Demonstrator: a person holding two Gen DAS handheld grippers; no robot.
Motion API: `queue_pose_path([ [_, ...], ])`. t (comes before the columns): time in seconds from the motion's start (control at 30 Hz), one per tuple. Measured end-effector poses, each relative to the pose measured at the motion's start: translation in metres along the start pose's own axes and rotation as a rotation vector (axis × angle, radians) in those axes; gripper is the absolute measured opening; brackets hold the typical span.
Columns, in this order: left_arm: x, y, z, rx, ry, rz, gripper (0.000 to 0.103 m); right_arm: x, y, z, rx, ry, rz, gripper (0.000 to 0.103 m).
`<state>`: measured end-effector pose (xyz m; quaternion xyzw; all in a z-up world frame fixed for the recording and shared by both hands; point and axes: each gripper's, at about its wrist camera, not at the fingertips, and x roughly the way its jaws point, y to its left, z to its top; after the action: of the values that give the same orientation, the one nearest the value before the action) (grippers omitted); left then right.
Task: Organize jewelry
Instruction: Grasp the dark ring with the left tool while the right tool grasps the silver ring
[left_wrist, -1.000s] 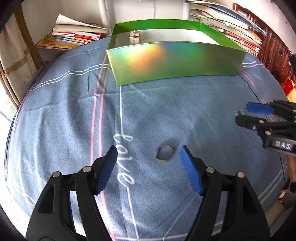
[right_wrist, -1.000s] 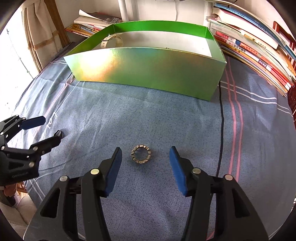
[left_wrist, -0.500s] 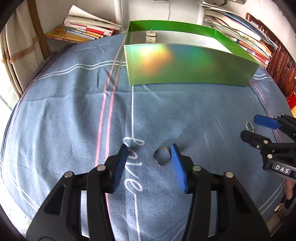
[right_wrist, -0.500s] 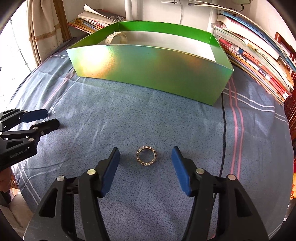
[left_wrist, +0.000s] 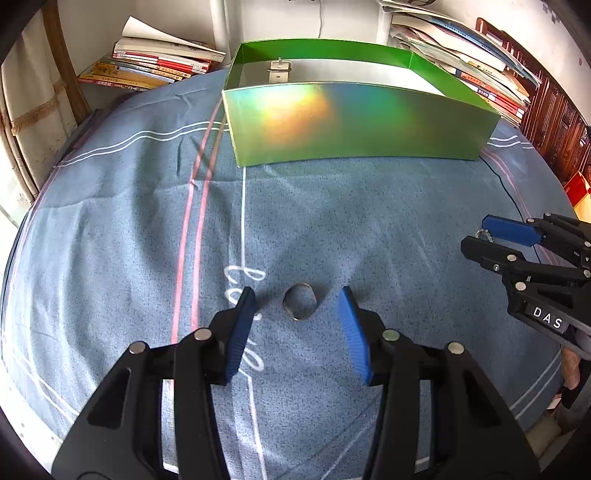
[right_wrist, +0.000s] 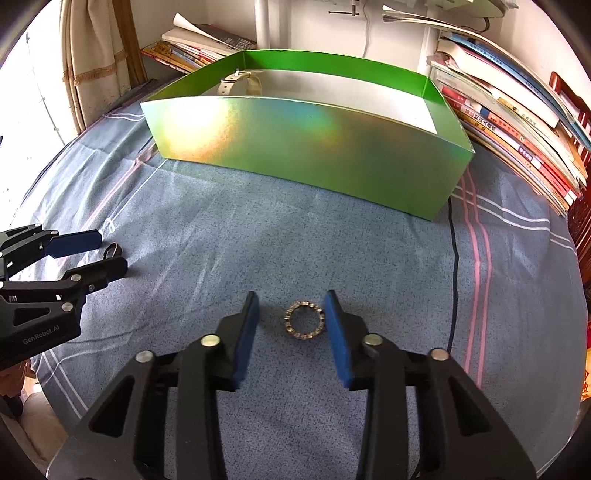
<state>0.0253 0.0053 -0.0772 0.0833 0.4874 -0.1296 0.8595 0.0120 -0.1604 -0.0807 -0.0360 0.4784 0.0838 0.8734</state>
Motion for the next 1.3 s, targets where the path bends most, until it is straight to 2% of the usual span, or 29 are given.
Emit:
queue_pose_path([
  [0.37, 0.000, -0.001, -0.002, -0.006, -0.002, 0.003, 0.047, -0.007, -0.010, -0.008, 0.018, 0.040, -0.020, 0.035],
  [0.47, -0.002, -0.001, -0.002, -0.007, 0.007, 0.003, 0.044, -0.010, -0.009, -0.011, 0.001, 0.043, -0.013, 0.035],
  [0.63, -0.008, 0.000, -0.004, -0.003, 0.011, -0.005, 0.041, -0.009, -0.009, -0.012, -0.001, 0.044, 0.005, 0.024],
  [0.8, -0.003, 0.002, -0.002, -0.016, 0.007, -0.008, 0.024, -0.006, -0.010, -0.008, 0.019, 0.029, 0.013, 0.022],
  [0.87, 0.000, 0.005, 0.002, -0.035, -0.011, -0.006, 0.023, -0.004, -0.013, -0.004, 0.039, 0.021, 0.012, 0.022],
  [1.03, 0.009, 0.001, 0.016, -0.049, -0.029, 0.018, 0.023, -0.001, -0.018, 0.000, 0.067, 0.016, 0.004, 0.022],
  [1.13, 0.007, 0.005, 0.015, -0.061, -0.014, -0.022, 0.023, -0.002, -0.019, -0.001, 0.078, 0.018, 0.006, 0.023],
  [1.2, 0.005, 0.010, 0.014, -0.074, -0.009, -0.036, 0.035, -0.002, -0.019, 0.000, 0.079, 0.015, -0.008, 0.027],
  [1.3, 0.005, 0.013, 0.011, -0.086, -0.012, -0.025, 0.037, -0.001, -0.017, 0.000, 0.076, 0.009, -0.022, 0.030],
])
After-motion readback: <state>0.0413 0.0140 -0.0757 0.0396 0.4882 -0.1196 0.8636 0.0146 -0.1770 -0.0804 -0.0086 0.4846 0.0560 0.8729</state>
